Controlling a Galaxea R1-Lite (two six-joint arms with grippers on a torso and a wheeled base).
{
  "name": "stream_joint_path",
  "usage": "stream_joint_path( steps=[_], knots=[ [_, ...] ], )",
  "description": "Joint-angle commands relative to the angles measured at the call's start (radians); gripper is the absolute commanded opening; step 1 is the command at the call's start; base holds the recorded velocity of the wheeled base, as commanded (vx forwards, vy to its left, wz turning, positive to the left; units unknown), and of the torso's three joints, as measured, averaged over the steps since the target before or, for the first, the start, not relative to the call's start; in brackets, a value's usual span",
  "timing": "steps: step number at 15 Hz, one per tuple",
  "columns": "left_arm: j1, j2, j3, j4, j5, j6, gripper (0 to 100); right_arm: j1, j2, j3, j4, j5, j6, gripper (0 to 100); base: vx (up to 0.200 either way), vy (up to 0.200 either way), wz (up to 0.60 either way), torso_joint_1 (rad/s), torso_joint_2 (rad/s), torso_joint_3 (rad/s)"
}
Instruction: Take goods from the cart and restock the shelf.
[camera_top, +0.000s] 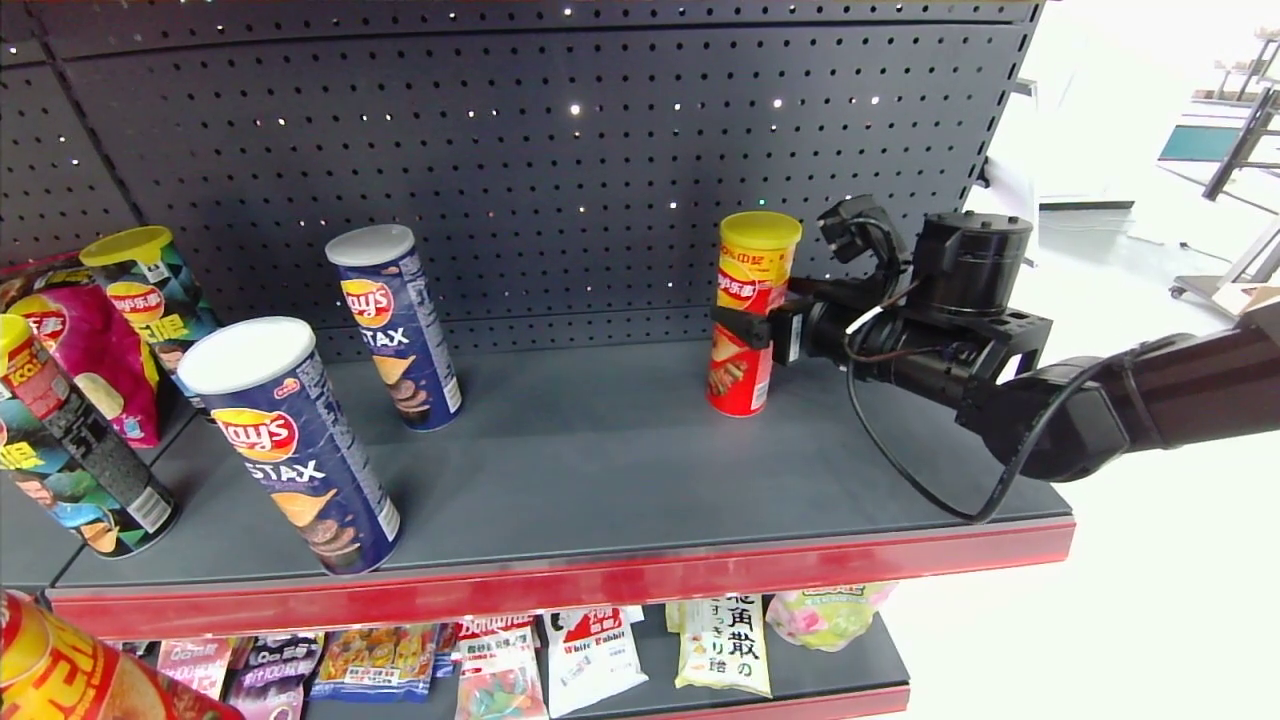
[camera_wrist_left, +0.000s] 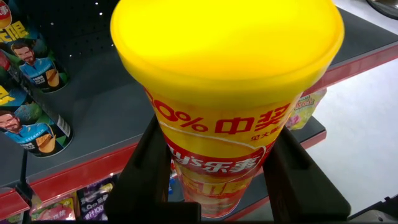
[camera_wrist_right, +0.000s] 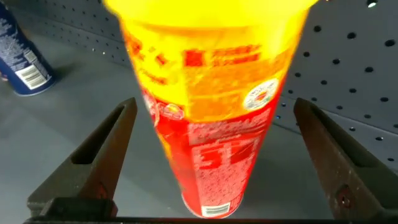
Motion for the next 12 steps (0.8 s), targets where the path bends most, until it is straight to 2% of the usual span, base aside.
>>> stream_joint_path(
  steps=[1,5,6,12],
  knots=[
    [0.000,0.001,0.001,0.000,0.000,0.000,0,0.000,0.011,-0.021,-0.001,0.001,0.000,100,0.000,0.000,0.00,0.000,0.00,0.000],
    [0.000,0.001,0.001,0.000,0.000,0.000,0,0.007,0.032,-0.049,0.001,0.002,0.004,100,0.000,0.000,0.00,0.000,0.00,0.000],
    [0.000,0.001,0.001,0.000,0.000,0.000,0,0.008,0.036,-0.049,0.001,0.002,0.004,0,0.000,0.000,0.00,0.000,0.00,0.000],
    [0.000,-0.002,0.001,0.000,0.000,0.000,0,0.014,0.051,-0.040,-0.010,0.031,0.005,0,0.000,0.000,0.00,0.000,0.00,0.000]
  ],
)
